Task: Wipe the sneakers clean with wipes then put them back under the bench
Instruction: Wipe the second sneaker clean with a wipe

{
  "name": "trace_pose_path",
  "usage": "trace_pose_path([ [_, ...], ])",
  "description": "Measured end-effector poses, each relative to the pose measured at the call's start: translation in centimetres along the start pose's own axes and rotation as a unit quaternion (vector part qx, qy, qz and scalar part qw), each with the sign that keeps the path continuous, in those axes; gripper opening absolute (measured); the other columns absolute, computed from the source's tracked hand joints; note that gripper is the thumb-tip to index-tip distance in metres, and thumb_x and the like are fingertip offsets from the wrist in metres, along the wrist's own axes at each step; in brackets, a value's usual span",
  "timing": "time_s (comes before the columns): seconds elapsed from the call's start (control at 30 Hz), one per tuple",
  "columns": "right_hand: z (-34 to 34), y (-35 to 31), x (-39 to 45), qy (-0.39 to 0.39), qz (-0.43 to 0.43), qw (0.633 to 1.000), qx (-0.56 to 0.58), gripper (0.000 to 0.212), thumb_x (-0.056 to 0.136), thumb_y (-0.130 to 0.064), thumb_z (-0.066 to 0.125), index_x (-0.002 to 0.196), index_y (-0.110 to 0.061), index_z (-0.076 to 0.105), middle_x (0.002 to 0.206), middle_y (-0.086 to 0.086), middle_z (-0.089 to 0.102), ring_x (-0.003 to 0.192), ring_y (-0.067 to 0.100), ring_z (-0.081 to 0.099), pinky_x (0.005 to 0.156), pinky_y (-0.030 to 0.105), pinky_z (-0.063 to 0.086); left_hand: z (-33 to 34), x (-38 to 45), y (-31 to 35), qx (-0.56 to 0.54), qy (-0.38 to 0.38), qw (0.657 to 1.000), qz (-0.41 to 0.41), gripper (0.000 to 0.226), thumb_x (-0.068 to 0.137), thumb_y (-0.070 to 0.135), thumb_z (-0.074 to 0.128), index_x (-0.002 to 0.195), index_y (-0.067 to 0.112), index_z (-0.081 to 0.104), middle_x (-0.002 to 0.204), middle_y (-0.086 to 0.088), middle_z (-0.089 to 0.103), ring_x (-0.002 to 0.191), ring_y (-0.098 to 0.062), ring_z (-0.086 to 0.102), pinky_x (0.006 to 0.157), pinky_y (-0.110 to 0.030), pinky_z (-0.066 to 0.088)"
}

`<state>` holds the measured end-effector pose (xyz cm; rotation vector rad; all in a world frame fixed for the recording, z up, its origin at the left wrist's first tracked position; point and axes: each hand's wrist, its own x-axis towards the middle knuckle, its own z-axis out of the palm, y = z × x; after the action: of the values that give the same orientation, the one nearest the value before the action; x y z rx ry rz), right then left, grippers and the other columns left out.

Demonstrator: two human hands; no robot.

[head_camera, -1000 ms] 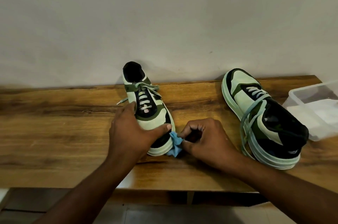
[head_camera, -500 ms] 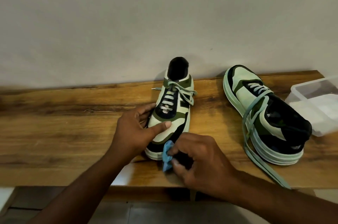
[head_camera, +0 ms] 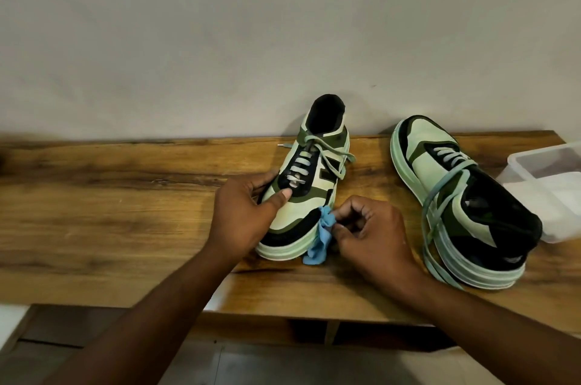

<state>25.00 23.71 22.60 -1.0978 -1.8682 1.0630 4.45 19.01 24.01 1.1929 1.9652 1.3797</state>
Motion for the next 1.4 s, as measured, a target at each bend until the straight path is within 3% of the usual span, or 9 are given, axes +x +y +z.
trace_pose_path([
  [0.13,0.7,-1.0,-1.8,-0.043,-0.181,0.979,-0.084,0.022,0.078,0.003,0.079,0.086,-0.016,0.069,0.09,-0.01,0.067,0.082,0.002,0.064,0.069,0.016,0.054,0.3,-0.3,-0.2,0.009,0.018,1.0,0.019,0.042,0.086,0.018,0.085,0.127,0.019,0.075,0.118,0.007,0.077,0.109,-0.004,0.073,0.097,-0.039,0.061],
  [0.23,1.9,-1.6,-2.7,-0.112,-0.268,0.952,-0.091,0.016,0.079,0.003,0.076,0.085,-0.011,0.069,0.09,-0.003,0.062,0.08,0.006,0.06,0.066,0.021,0.051,0.4,-0.1,-0.6,0.017,0.025,0.999,0.034,0.041,0.087,0.018,0.084,0.126,0.018,0.075,0.119,0.005,0.077,0.109,-0.005,0.073,0.097,-0.04,0.061],
  [0.33,1.4,-1.3,-1.7,-0.088,-0.24,0.962,-0.095,0.02,0.075,0.005,0.078,0.081,-0.012,0.07,0.087,-0.006,0.063,0.078,0.005,0.061,0.063,0.024,0.051,0.3,0.1,-0.7,0.026,0.021,0.999,0.042,0.041,0.086,0.017,0.084,0.127,0.019,0.075,0.119,0.006,0.077,0.11,-0.006,0.073,0.098,-0.041,0.06],
  [0.53,-0.6,-0.1,1.1,0.016,-0.025,0.998,-0.063,0.034,0.079,0.003,0.08,0.076,-0.029,0.071,0.079,-0.015,0.07,0.075,-0.003,0.066,0.062,0.017,0.055,0.4,0.2,-0.9,0.024,0.021,0.999,0.043,0.042,0.086,0.019,0.084,0.127,0.023,0.075,0.118,0.009,0.077,0.108,-0.004,0.073,0.096,-0.04,0.061],
  [0.77,1.3,-2.3,-1.4,-0.059,-0.235,0.968,-0.069,0.026,0.073,0.011,0.076,0.086,-0.011,0.071,0.091,-0.003,0.068,0.085,0.006,0.065,0.07,0.022,0.055,0.3,0.1,-0.7,0.032,0.027,0.998,0.046,0.042,0.087,0.017,0.083,0.128,0.021,0.074,0.118,0.008,0.077,0.108,-0.003,0.073,0.095,-0.039,0.062],
  [0.97,0.0,-0.4,2.2,0.039,-0.055,0.996,-0.056,0.028,0.078,0.008,0.076,0.08,-0.019,0.074,0.082,-0.013,0.07,0.078,0.002,0.066,0.064,0.011,0.05,0.3,0.4,-0.8,0.044,0.018,0.998,0.048,0.043,0.087,0.02,0.084,0.128,0.024,0.074,0.119,0.011,0.076,0.11,-0.003,0.072,0.096,-0.041,0.061],
  [1.2,1.9,-1.7,-2.2,-0.113,-0.273,0.949,-0.105,0.023,0.075,0.007,0.072,0.089,-0.012,0.068,0.098,-0.001,0.063,0.084,0.012,0.062,0.066,0.03,0.054,0.5,0.2,-0.8,0.055,0.032,0.997,0.051,0.044,0.087,0.018,0.083,0.129,0.022,0.074,0.119,0.01,0.076,0.108,0.0,0.072,0.095,-0.037,0.062],
  [1.33,0.7,-1.2,-1.0,-0.069,-0.23,0.963,-0.123,0.026,0.075,0.006,0.075,0.085,-0.016,0.067,0.091,-0.008,0.063,0.081,0.003,0.06,0.066,0.022,0.052,-0.3,-0.5,0.5,0.068,-0.032,0.996,0.052,0.05,0.083,0.03,0.087,0.13,0.03,0.072,0.116,0.018,0.076,0.106,0.005,0.07,0.096,-0.035,0.061],
  [1.4,-0.2,-0.9,0.0,-0.027,-0.159,0.98,-0.12,0.029,0.074,0.003,0.079,0.081,-0.024,0.069,0.084,-0.015,0.065,0.079,-0.001,0.062,0.065,0.013,0.05,-1.2,-1.5,1.3,0.109,-0.088,0.988,0.066,0.072,0.07,0.056,0.091,0.134,0.035,0.067,0.12,0.021,0.074,0.109,0.005,0.069,0.096,-0.034,0.06],
])
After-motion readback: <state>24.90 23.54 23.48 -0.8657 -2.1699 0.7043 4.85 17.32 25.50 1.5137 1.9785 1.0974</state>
